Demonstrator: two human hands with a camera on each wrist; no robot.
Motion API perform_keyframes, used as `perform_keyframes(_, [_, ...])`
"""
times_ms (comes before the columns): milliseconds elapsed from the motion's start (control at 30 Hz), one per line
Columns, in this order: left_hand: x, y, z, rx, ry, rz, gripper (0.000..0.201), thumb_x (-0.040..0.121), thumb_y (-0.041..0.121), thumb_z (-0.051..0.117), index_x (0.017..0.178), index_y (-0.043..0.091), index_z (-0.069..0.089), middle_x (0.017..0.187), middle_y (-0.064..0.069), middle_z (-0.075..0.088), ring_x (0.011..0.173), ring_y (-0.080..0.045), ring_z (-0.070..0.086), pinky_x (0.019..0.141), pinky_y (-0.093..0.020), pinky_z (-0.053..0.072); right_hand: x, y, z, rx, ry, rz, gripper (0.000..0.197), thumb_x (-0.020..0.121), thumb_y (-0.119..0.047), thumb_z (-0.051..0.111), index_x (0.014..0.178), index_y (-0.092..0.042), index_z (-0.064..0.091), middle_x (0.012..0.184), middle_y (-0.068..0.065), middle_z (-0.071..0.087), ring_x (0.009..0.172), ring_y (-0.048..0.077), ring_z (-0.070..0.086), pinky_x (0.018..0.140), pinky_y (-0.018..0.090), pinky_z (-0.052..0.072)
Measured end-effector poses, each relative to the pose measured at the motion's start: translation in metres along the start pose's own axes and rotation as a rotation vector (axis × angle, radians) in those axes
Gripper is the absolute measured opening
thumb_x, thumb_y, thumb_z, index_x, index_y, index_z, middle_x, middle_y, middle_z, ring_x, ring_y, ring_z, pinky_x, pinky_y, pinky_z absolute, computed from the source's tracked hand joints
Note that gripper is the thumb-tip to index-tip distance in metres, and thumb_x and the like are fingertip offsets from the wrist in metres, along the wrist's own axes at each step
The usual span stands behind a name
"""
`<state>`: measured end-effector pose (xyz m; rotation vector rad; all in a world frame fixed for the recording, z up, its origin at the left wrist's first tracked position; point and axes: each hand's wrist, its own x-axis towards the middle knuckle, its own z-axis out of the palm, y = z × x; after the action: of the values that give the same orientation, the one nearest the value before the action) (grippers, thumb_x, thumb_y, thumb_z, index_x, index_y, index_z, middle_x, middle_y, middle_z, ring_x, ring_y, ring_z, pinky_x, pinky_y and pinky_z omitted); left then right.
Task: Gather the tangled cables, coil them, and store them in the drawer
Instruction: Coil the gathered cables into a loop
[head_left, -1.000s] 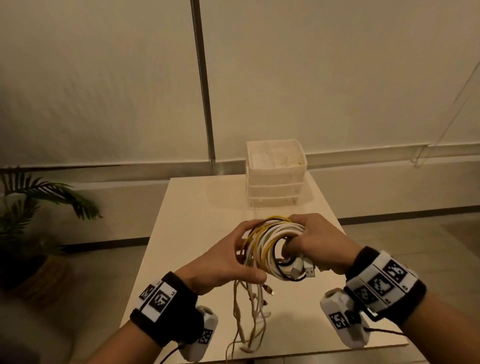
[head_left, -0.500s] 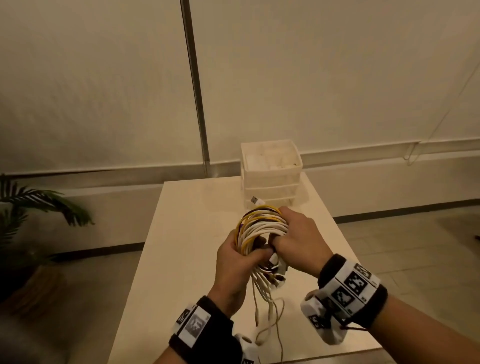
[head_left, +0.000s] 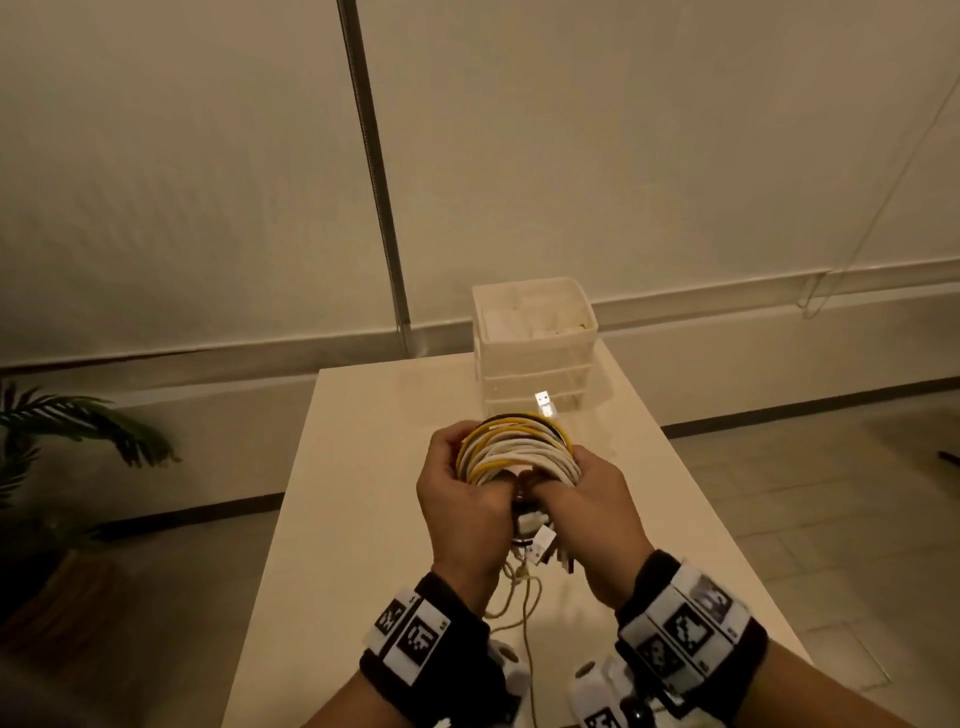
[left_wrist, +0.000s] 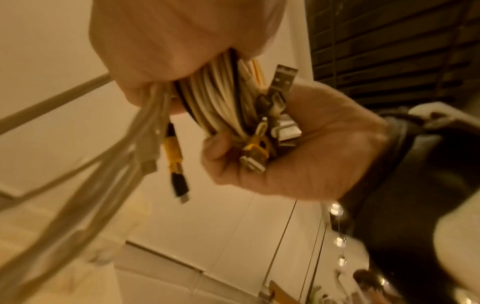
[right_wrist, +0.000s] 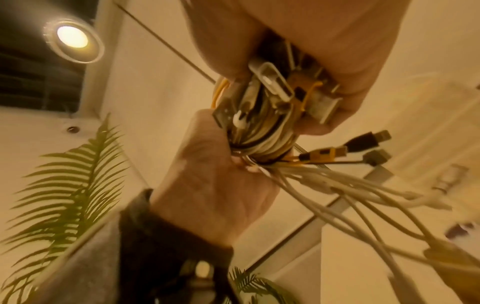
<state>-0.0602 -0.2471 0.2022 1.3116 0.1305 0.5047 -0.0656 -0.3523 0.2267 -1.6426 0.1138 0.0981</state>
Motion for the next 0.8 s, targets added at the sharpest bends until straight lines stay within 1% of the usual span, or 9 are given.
perform_keyframes(67, [0.009,-0.002,0.004,-0.020,0.002,-0.081,0.054,0.061,-0.017,0.059,0.102,0.018,0.059,0.086,-0.017,0.071,0.073,-0.026,0.069,0.061,-0.037,0.057,0.004,0.000,0.002,0.114,-0.023,0.111,0.013,0.081,-0.001,0.058,0.091,-0.004,0.066,0.077,0.015,0.067,0.063,0.028,0.065,0.053,0.033,0.053])
perform_keyframes(200, [0.014,0.001,0.003,0.024,-0.071,-0.120,0.061,0.058,-0.015,0.056,0.111,0.014,0.053,0.083,-0.020,0.067,0.064,-0.019,0.064,0.052,-0.029,0.051,0.003,0.004,0.006,0.355,-0.121,0.272,0.019,0.084,-0.001,0.056,0.100,0.000,0.067,0.082,0.022,0.068,0.067,0.036,0.066,0.064,0.042,0.054])
perform_keyframes(300, [0.015,-0.001,0.001,0.057,-0.082,-0.117,0.058,0.061,-0.027,0.052,0.106,0.010,0.055,0.078,-0.016,0.064,0.055,-0.013,0.061,0.046,-0.024,0.046,0.004,0.011,0.006,0.390,-0.112,0.281,0.018,0.088,-0.005,0.055,0.100,-0.004,0.069,0.086,0.021,0.071,0.071,0.036,0.070,0.068,0.046,0.058])
perform_keyframes(367, [0.015,0.000,0.001,0.092,-0.104,-0.123,0.054,0.059,-0.026,0.052,0.099,0.009,0.057,0.076,-0.014,0.063,0.053,-0.010,0.060,0.045,-0.024,0.045,0.005,0.021,0.009,0.301,-0.061,0.248,0.018,0.087,-0.013,0.056,0.096,-0.012,0.072,0.089,0.016,0.074,0.078,0.033,0.072,0.077,0.049,0.059])
perform_keyframes(467, [0.015,0.004,-0.001,0.149,-0.199,-0.101,0.055,0.049,-0.009,0.054,0.099,0.013,0.057,0.080,-0.012,0.066,0.061,-0.012,0.064,0.052,-0.029,0.051,0.005,0.029,0.012,0.115,0.019,0.114,0.023,0.072,-0.033,0.057,0.085,-0.020,0.071,0.086,0.008,0.074,0.086,0.031,0.070,0.083,0.054,0.056])
perform_keyframes(533, [0.010,0.005,-0.002,0.145,-0.236,-0.098,0.057,0.053,-0.009,0.060,0.105,0.015,0.056,0.088,-0.013,0.070,0.071,-0.017,0.069,0.060,-0.029,0.055,0.006,0.029,0.011,0.162,0.068,0.079,0.017,0.079,-0.018,0.055,0.086,-0.017,0.071,0.086,0.010,0.073,0.088,0.033,0.068,0.084,0.051,0.056])
perform_keyframes(600, [0.003,0.004,-0.004,0.081,-0.252,-0.129,0.060,0.063,-0.011,0.072,0.113,0.017,0.052,0.097,-0.013,0.071,0.083,-0.024,0.072,0.069,-0.033,0.058,0.008,0.025,0.008,0.244,0.109,0.085,0.026,0.083,0.001,0.050,0.088,-0.012,0.072,0.088,0.015,0.072,0.090,0.038,0.067,0.084,0.052,0.056])
perform_keyframes(700, [-0.008,-0.001,-0.004,-0.108,-0.251,-0.209,0.070,0.066,0.015,0.084,0.126,0.016,0.046,0.109,-0.017,0.071,0.098,-0.032,0.071,0.082,-0.041,0.058,0.011,0.021,0.009,0.370,0.142,0.161,0.022,0.083,0.000,0.053,0.085,-0.010,0.073,0.091,0.026,0.070,0.087,0.045,0.067,0.080,0.060,0.053])
perform_keyframes(800, [-0.018,-0.001,-0.003,-0.109,-0.255,-0.184,0.086,0.060,0.032,0.086,0.133,0.026,0.042,0.121,-0.010,0.068,0.110,-0.026,0.067,0.091,-0.039,0.056,0.018,0.016,0.010,0.470,0.143,0.260,0.014,0.087,-0.007,0.057,0.087,-0.008,0.071,0.080,0.024,0.070,0.071,0.038,0.065,0.066,0.046,0.051])
